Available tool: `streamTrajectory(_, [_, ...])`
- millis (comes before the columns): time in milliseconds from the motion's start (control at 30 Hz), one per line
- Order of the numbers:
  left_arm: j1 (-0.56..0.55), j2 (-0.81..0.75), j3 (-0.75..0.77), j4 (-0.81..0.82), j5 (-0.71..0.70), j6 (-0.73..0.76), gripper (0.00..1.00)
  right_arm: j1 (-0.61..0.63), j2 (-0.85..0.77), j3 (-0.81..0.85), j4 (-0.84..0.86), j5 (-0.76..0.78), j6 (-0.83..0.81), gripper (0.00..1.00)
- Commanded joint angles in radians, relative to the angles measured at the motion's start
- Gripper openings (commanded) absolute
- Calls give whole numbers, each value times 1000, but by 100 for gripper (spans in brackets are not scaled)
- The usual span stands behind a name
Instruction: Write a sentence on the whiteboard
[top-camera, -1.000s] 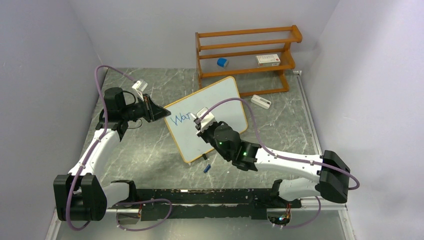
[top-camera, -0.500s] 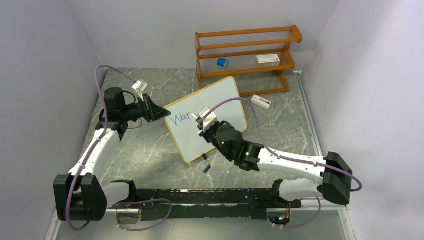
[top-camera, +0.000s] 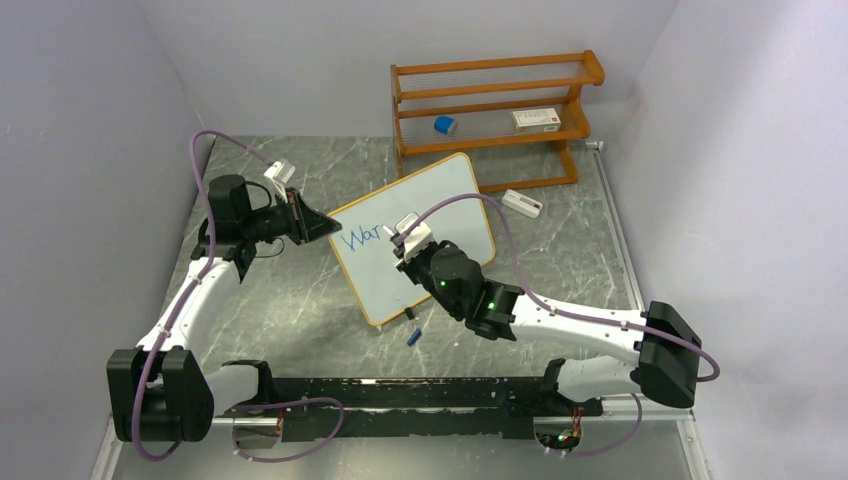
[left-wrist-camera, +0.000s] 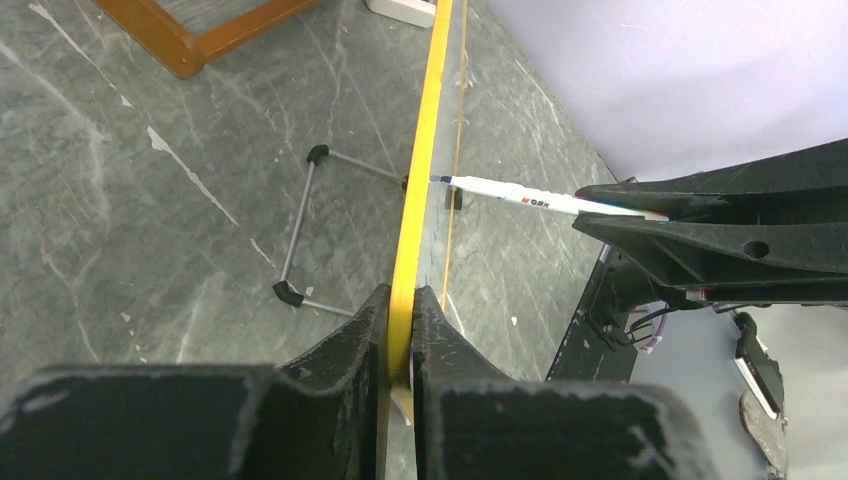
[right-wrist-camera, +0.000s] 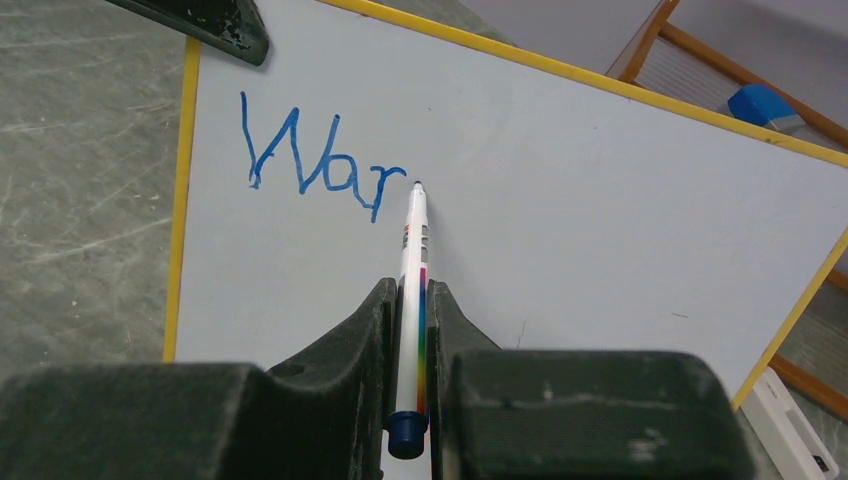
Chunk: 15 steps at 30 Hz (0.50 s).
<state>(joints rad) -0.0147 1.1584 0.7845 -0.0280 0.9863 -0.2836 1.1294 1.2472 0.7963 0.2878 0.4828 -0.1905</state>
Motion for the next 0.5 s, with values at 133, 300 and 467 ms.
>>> streamTrajectory(133, [13, 10, -1, -44, -52, 47, 5, -9, 23, 19, 27, -7, 13, 0])
streamTrajectory(300, [13, 10, 1, -44, -52, 46, 5, -9, 10, 23, -12, -7, 18, 0])
streamTrajectory(467, [13, 9, 1, -44, -52, 47, 5, -9, -6, 24, -67, 1, 34, 0])
